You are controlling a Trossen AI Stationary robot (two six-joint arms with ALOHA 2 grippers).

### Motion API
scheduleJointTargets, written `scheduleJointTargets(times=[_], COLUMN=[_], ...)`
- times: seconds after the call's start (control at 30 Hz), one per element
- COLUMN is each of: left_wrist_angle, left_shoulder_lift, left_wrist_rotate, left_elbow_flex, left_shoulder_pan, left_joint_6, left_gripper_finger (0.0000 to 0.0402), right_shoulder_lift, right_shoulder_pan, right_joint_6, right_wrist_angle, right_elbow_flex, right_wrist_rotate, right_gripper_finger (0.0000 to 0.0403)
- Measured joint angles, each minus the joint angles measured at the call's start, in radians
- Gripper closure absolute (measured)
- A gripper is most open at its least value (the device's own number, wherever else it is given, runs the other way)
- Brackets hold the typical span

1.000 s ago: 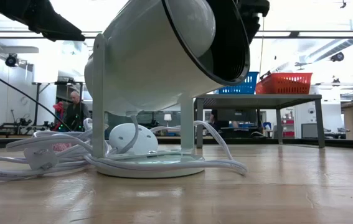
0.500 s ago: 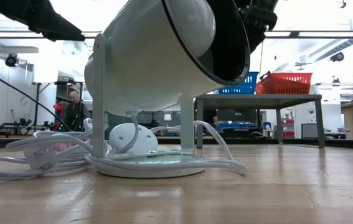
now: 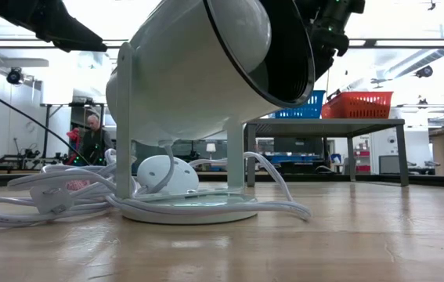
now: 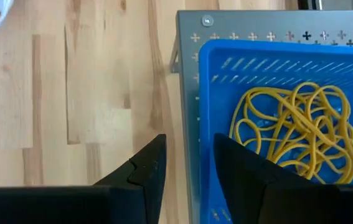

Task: Pick & Place Office Desk Supplies
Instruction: Put the blue bin with the sorted rubber bands on the shelf

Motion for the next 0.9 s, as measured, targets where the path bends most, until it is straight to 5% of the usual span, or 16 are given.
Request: scheduleJointTargets(times=[0.5, 0.9], left_wrist_angle=[0.0, 0.0], left_shoulder_lift=[0.0, 0.0], left_wrist_rotate=[0.0, 0.0], left_elbow_flex=[0.0, 0.0], left_shoulder_pan=[0.0, 0.0], left_joint_6=[0.0, 0.0], left_gripper_finger=[0.0158, 0.0158], right_shoulder_lift=[-0.007, -0.021], right_shoulder_pan=[0.0, -0.011], right_joint_6=[-0.072, -0.064], right_wrist_angle=[-0.078, -0.119], right_elbow_flex=[0.0, 0.0], right_wrist_rotate=[0.085, 0.168], right_gripper_finger=[0.0387, 0.0389])
